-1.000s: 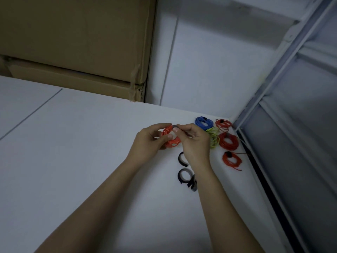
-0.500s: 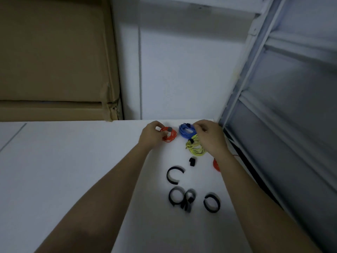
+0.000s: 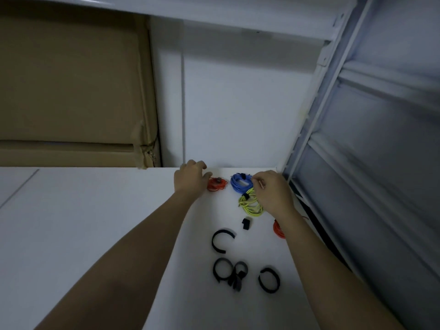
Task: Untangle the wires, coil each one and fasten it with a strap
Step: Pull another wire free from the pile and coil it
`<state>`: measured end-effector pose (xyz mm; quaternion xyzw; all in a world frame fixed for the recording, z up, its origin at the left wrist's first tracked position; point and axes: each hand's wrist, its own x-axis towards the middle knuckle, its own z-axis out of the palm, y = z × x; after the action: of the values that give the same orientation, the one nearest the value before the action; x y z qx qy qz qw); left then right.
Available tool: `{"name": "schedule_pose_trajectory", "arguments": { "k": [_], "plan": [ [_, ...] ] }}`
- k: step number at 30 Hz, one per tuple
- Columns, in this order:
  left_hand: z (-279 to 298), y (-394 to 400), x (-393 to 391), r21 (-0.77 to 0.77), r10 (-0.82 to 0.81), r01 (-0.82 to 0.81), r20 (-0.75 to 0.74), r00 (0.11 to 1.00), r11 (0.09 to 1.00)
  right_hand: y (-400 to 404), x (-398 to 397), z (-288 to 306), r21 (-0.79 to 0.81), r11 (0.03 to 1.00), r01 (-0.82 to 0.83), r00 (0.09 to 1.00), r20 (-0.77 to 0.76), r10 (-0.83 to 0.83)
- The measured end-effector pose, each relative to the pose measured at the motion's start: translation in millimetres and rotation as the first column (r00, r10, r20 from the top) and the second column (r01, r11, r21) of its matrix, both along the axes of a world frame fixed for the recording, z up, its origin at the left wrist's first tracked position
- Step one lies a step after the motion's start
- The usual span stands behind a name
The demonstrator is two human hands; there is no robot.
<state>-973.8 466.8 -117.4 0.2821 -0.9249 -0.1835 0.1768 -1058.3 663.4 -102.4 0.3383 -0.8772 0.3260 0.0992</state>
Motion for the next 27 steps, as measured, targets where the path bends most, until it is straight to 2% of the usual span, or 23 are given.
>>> {"name": "schedule_pose_trajectory", "arguments": {
  "k": [2, 4, 8, 12, 17, 22, 27],
  "plan": [
    [7, -4, 17, -0.191, 0.014, -0.022, -0.044, 0.999, 0.981, -5, 8, 4, 0.031, 0.999, -0.013, 0.997, -0.078, 0.015],
    [15, -10, 36, -0.312, 0.018, -0.041, -0.074, 0.997, 0.949, -15, 21, 10, 0.049, 0.997, -0.057, 0.989, -0.137, 0.063],
    [39, -20, 93, -0.415, 0.107, -0.138, -0.097, 0.989, 0.899, -42, 57, 25, 0.097, 0.977, -0.190, 0.962, -0.182, 0.205],
    [63, -29, 176, -0.436, 0.277, -0.277, -0.065, 0.959, 0.856, -80, 105, 39, 0.135, 0.931, -0.339, 0.916, -0.176, 0.359],
    [78, -31, 300, -0.424, 0.511, -0.476, -0.035, 0.859, 0.770, -131, 185, 39, 0.209, 0.859, -0.467, 0.849, -0.168, 0.502],
    [80, -27, 441, -0.377, 0.716, -0.668, -0.018, 0.698, 0.641, -188, 299, 30, 0.242, 0.736, -0.632, 0.716, -0.181, 0.674],
    [84, -38, 563, -0.335, 0.849, -0.802, -0.008, 0.528, 0.495, -239, 400, 35, 0.245, 0.649, -0.720, 0.629, -0.164, 0.760]
  ]
}}
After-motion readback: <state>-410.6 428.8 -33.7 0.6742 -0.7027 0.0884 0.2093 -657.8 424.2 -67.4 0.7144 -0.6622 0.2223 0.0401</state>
